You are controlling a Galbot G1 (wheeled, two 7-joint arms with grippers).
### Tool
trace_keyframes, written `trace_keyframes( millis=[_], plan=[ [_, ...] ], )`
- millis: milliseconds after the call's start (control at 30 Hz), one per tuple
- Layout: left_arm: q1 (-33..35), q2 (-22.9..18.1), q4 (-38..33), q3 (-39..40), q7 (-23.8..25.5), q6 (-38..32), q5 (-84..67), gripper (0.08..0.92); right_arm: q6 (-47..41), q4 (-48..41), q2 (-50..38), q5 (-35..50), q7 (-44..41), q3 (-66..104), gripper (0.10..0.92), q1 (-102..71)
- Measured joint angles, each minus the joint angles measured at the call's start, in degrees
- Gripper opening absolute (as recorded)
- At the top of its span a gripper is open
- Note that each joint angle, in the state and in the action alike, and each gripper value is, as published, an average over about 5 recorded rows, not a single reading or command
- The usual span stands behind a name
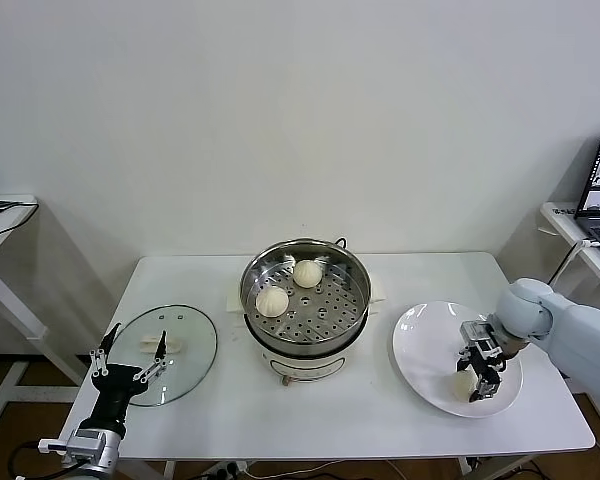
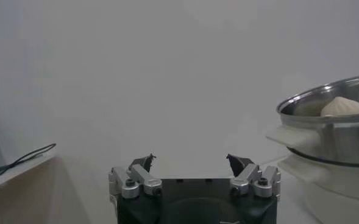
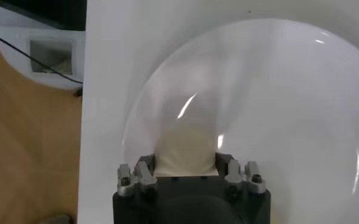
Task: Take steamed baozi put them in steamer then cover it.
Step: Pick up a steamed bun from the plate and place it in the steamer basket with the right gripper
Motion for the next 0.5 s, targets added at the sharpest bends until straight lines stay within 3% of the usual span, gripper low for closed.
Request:
trace_keyframes(
  millis=[500],
  plan=[
    [0.0, 0.5, -1.1, 0.6, -0.1, 0.3, 0.4, 0.823, 4.7, 1.3, 2.5, 9.9, 0.1, -15.6, 0.664, 29.0]
  ],
)
